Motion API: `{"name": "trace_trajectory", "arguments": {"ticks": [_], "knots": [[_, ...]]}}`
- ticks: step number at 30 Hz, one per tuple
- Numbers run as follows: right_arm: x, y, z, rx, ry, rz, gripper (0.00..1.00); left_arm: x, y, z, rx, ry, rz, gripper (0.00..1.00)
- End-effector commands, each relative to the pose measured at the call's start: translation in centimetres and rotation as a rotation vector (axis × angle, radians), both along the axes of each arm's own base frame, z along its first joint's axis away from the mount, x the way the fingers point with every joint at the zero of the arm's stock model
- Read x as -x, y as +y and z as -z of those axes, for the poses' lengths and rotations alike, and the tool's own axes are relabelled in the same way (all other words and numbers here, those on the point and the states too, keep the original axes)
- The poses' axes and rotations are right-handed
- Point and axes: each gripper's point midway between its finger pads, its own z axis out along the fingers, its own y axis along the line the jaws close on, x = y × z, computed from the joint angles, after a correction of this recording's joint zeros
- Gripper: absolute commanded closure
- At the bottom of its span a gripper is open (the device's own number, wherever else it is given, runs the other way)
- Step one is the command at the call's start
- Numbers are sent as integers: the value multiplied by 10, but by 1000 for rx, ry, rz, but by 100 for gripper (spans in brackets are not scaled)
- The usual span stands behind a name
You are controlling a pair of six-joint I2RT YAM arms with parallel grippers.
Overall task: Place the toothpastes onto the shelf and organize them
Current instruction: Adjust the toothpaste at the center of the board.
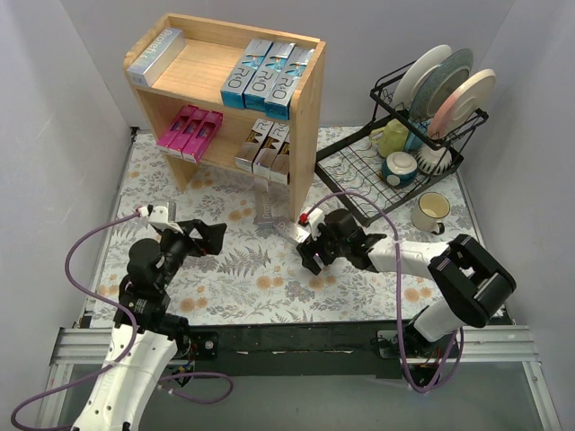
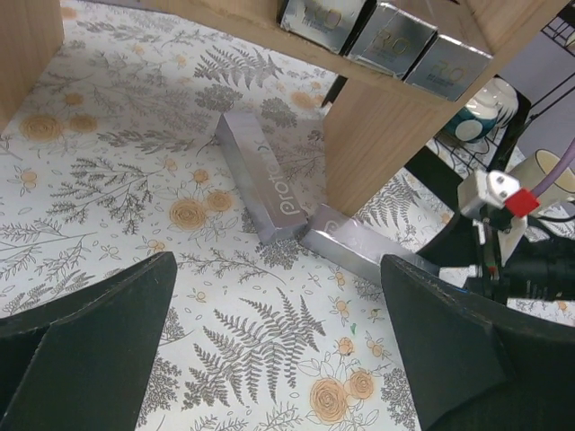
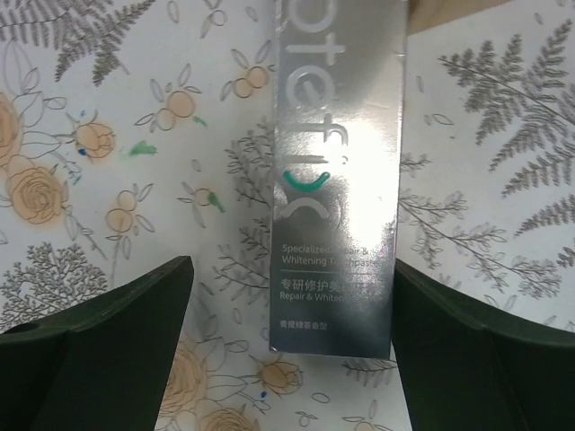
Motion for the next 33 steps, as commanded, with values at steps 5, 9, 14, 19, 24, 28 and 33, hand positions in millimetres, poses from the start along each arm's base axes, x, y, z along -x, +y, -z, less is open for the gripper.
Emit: {"name": "trace_trajectory", "arguments": {"ticks": [5, 9, 14, 19, 24, 28, 33], "knots": [[61, 34, -16, -18, 35, -78, 9, 4, 3, -14, -2, -76, -13, 2], [90, 66, -26, -67, 78, -157, 9, 3, 0, -10, 10, -64, -3, 2], [104, 98, -44, -154, 103, -204, 8, 4, -9, -4, 39, -37, 30, 2], [77, 81, -74, -181, -21, -47, 8, 2, -28, 15, 101, 91, 101, 2], [47, 41, -107, -196, -157, 158, 5, 1, -54, 44, 145, 269, 172, 2], [28, 3, -107, -176, -198, 331, 5, 14, -93, 72, 87, 388, 212, 2], [16, -37, -103, -203, -207, 534, 4, 34, -128, 88, 11, 387, 152, 2]]}}
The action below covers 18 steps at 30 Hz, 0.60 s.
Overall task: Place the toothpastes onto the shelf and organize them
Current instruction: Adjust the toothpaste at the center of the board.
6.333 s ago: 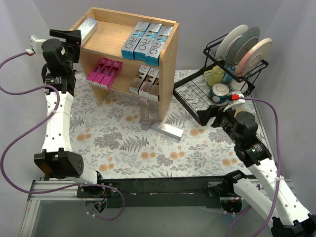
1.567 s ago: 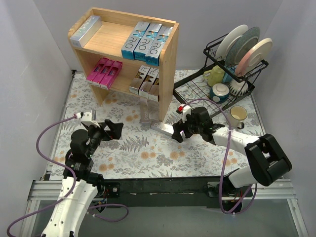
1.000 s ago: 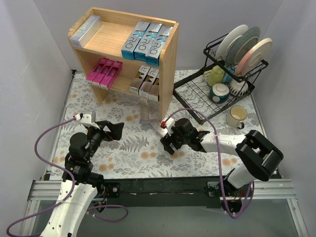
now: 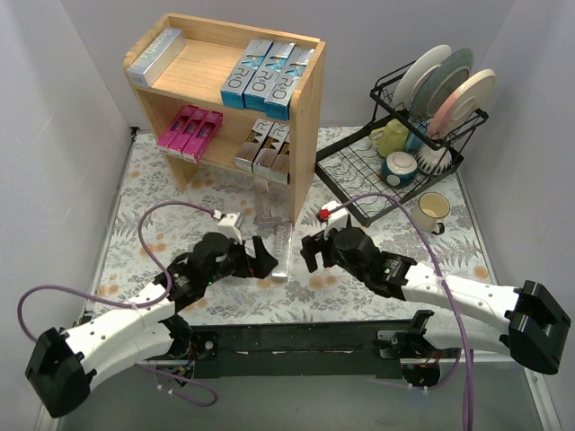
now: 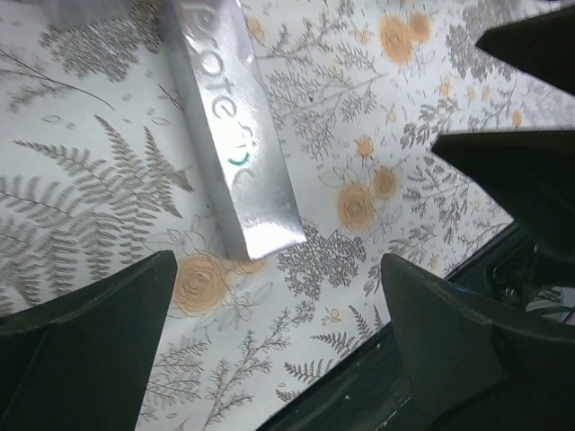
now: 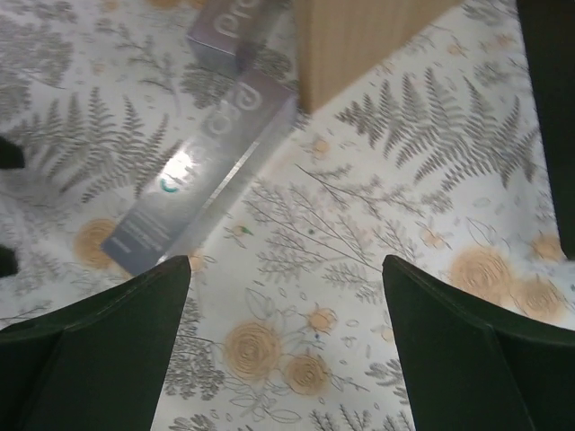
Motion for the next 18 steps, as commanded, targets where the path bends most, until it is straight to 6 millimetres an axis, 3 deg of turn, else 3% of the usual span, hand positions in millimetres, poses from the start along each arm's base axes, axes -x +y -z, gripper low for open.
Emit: {"name": "trace_trajectory", "arguments": {"ticks": [1, 7, 9, 10, 18], "knots": [[-18, -47, 5, -21, -6, 250, 4, -9, -8, -8, -59, -94, -181, 2], [-25, -80, 6, -74, -16, 376, 4, -2, -23, 22, -215, -148, -249, 2], [-26, -85, 6, -85, -25, 396, 4, -5, -34, 19, -230, -193, -250, 2], [-26, -88, 7, -86, -26, 400, 4, -6, -37, 30, -277, -193, -244, 2], [-25, -102, 16, -72, -22, 443, 4, -15, -61, 52, -355, -245, -260, 8]]}}
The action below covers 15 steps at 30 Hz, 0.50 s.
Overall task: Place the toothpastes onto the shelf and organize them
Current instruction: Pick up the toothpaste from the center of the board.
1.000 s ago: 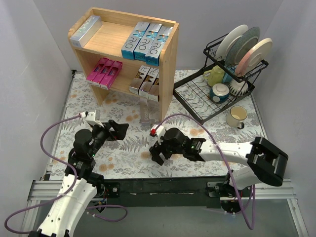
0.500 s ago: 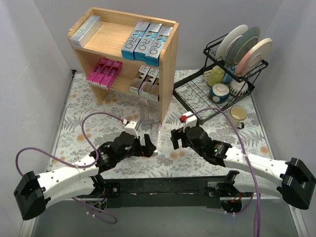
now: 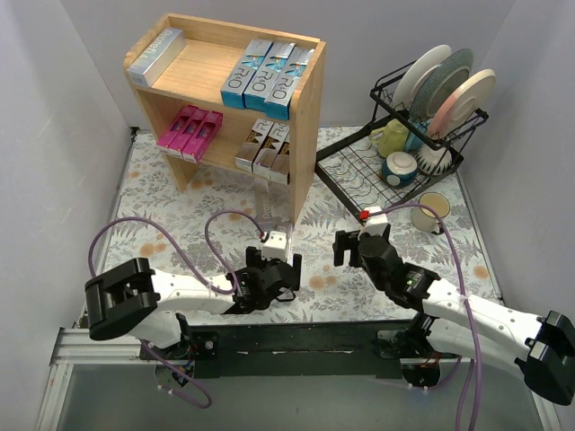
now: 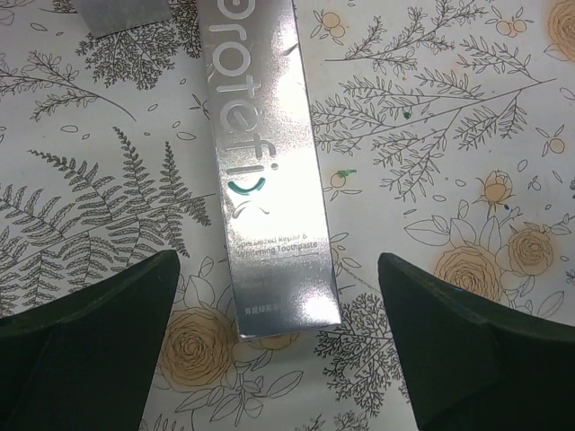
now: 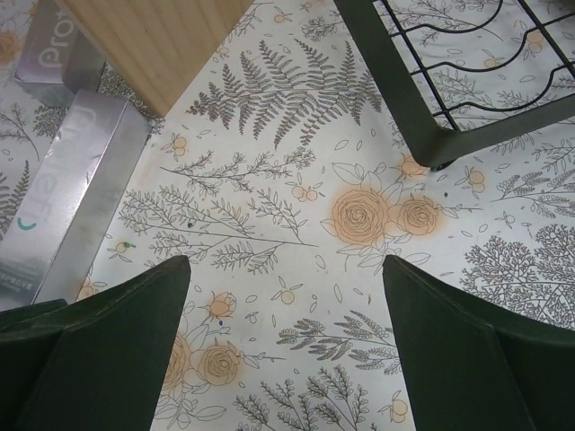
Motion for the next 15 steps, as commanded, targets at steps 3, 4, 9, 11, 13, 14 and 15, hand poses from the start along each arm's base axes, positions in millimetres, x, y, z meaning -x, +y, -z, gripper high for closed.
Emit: {"name": "trace_trajectory", "arguments": {"ticks": [3, 4, 9, 11, 13, 14, 15], "knots": [[-5, -10, -6, -38, -31, 69, 4, -20, -16, -7, 31, -106, -66, 16], [-5, -11, -6, -39, -33, 72, 4, -20, -15, -2, 19, -100, -69, 20], [-3, -18, -4, -38, -39, 86, 5, -19, -15, 16, -30, -65, -87, 32], [-2, -19, -4, -39, -45, 89, 5, -18, -14, 17, -39, -58, -89, 45], [-3, -21, -4, -37, -50, 95, 5, -17, -13, 11, -22, -56, -91, 54], [-3, -22, -4, -34, -51, 95, 5, -16, -12, 8, -13, -52, -91, 60], [-3, -23, -4, -28, -54, 96, 6, -15, -11, 6, -6, -48, -93, 63]]}}
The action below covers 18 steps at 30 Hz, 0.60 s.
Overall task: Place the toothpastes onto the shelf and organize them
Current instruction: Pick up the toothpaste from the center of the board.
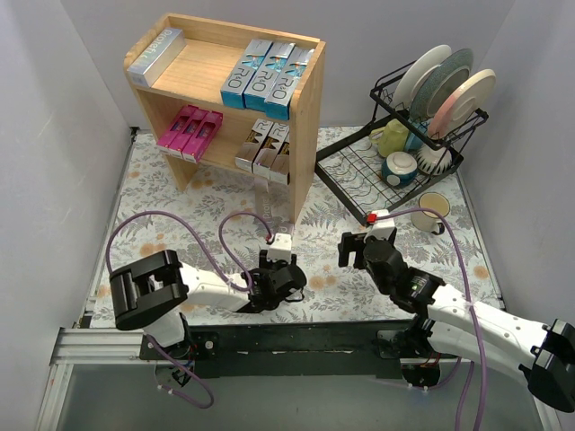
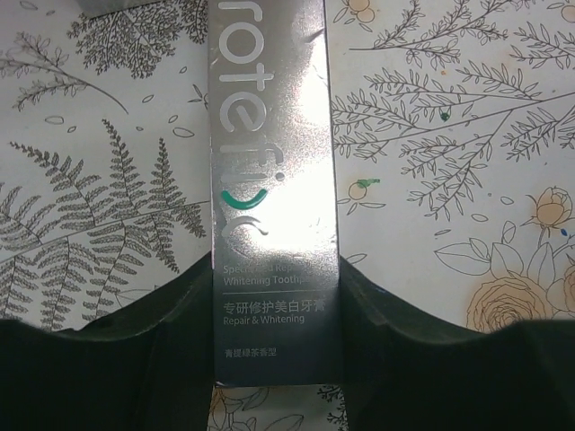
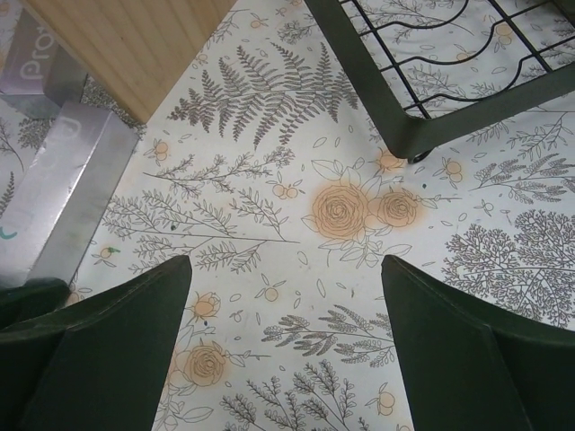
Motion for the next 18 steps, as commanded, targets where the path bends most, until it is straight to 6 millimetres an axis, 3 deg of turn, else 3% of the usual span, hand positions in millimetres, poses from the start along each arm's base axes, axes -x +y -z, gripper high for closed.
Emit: {"name": "trace_trajectory", "arguments": {"ticks": [1, 7, 8, 13, 14, 16, 18], "knots": [[-5, -8, -6, 0, -33, 46, 6, 0, -4, -33, 98, -23, -34, 66], [-7, -10, -14, 9, -56, 47, 6, 23, -4, -66, 198, 61, 30, 77], [-8, -11, -15, 14, -60, 48, 6, 26, -6, -85, 246, 47, 51, 78], [-11, -20, -22, 29, -90, 84, 6, 53, -20, -139, 346, 39, 302, 80], [-12, -21, -25, 19, -97, 96, 6, 56, -19, -161, 364, -4, 358, 80], [-10, -32, -27, 8, -97, 152, 7, 67, -22, -178, 378, -12, 449, 80], [-8, -43, -31, -25, -107, 206, 7, 71, -24, -206, 397, -51, 512, 81]]}}
